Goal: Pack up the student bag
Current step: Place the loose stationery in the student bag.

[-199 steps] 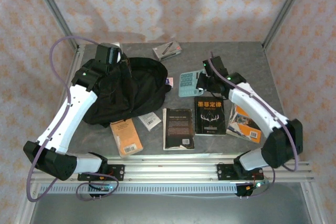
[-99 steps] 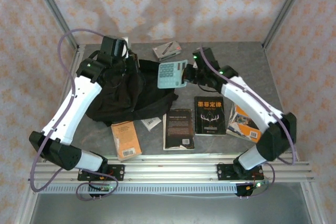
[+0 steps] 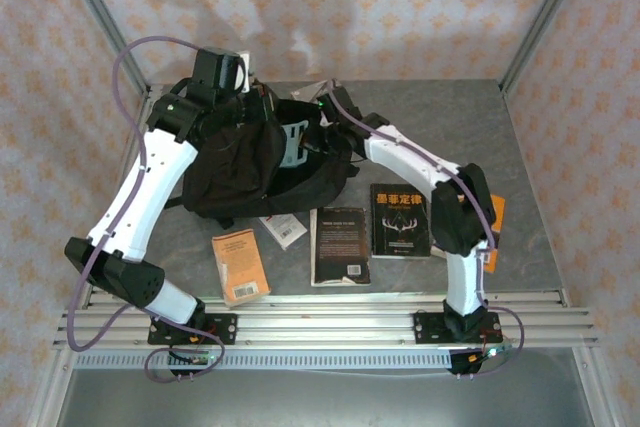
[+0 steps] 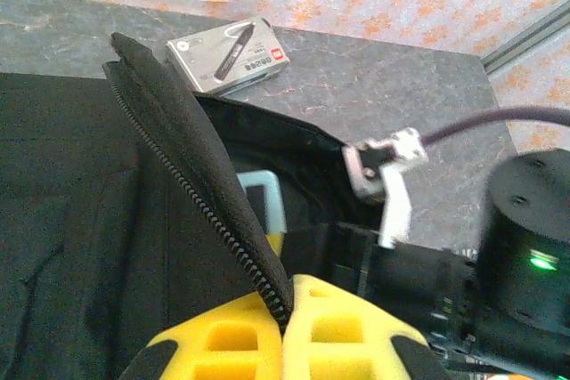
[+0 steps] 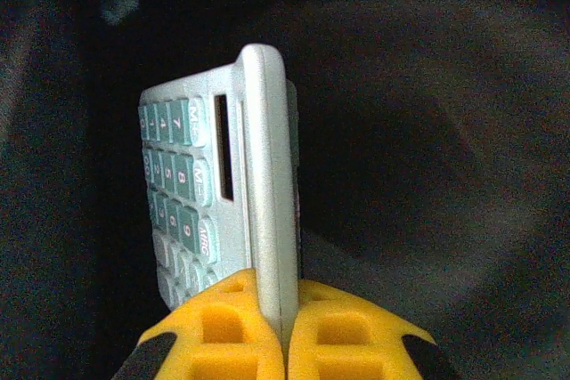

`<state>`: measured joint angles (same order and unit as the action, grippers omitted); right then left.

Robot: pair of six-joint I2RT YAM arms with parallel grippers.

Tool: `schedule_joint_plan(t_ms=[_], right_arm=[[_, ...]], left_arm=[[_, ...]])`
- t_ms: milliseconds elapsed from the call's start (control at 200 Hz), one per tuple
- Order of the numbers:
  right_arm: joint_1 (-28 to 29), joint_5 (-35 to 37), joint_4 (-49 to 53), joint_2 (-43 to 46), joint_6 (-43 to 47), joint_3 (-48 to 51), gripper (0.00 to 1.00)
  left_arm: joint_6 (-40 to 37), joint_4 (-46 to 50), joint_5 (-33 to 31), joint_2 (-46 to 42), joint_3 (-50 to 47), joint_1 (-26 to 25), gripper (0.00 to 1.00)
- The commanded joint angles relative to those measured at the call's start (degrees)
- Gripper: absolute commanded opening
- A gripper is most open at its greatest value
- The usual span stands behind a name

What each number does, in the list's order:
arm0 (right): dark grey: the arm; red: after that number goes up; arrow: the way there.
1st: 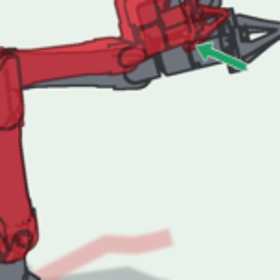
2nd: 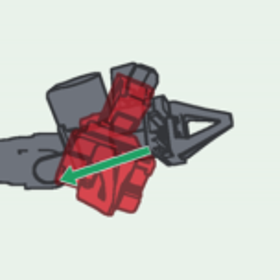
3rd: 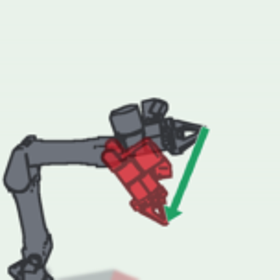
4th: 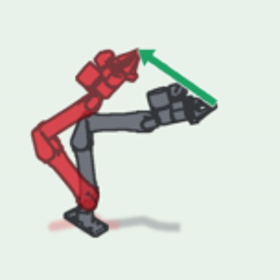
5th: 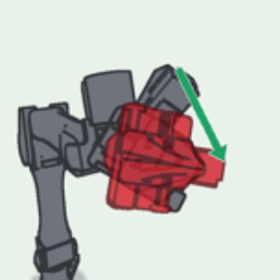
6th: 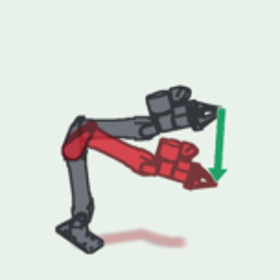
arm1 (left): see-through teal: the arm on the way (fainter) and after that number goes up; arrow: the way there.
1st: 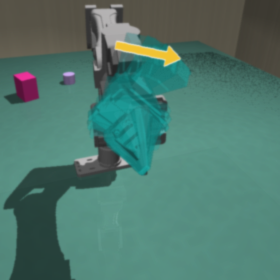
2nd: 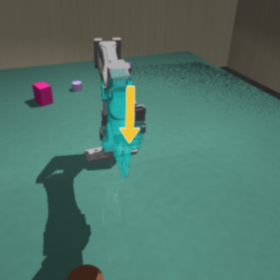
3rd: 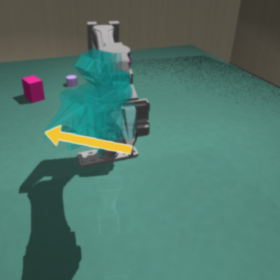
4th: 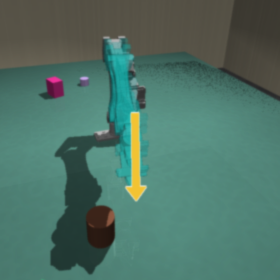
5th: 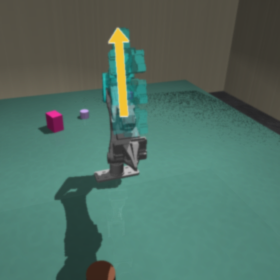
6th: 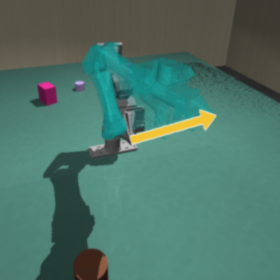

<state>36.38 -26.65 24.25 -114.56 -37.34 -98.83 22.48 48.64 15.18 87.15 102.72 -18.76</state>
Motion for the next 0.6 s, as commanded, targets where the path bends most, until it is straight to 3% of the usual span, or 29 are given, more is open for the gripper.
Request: schedule_joint_plan(t_ms=[0,30,120,250,330,445,595], right_arm=[[2.0,-5.4,-7.0,-6.4,-5.6,-6.7,0.04],[2.4,-6.8,-7.6,-8.6,-6.6,-8.8,0.12],[3.4,-7.0,-8.2,-12.0,-7.9,-12.6,0.49],[3.4,-0.6,-3.1,-8.0,-1.5,-12.8,0.76],[3.2,6.1,2.5,-2.9,4.9,-11.5,0.8],[3.0,15.4,5.7,6.7,10.9,-5.0,0.76],[2.9,13.1,-4.5,21.2,13.0,12.4,0.67]], left_arm=[[-0.6,-4.1,1.5,-0.2,1.8,-0.5,0.0],[-0.7,-4.1,0.9,0.1,2.1,-0.4,0.0],[-1.1,-3.4,-1.3,1.3,3.9,0.0,0.0],[0.1,-1.5,-5.6,2.4,5.5,1.6,0.0],[0.9,-0.8,-8.9,2.2,5.0,2.8,0.0],[1.9,-0.4,-11.3,1.6,4.0,4.8,0.0],[2.5,-0.1,-11.9,1.9,5.6,7.0,0.0]])
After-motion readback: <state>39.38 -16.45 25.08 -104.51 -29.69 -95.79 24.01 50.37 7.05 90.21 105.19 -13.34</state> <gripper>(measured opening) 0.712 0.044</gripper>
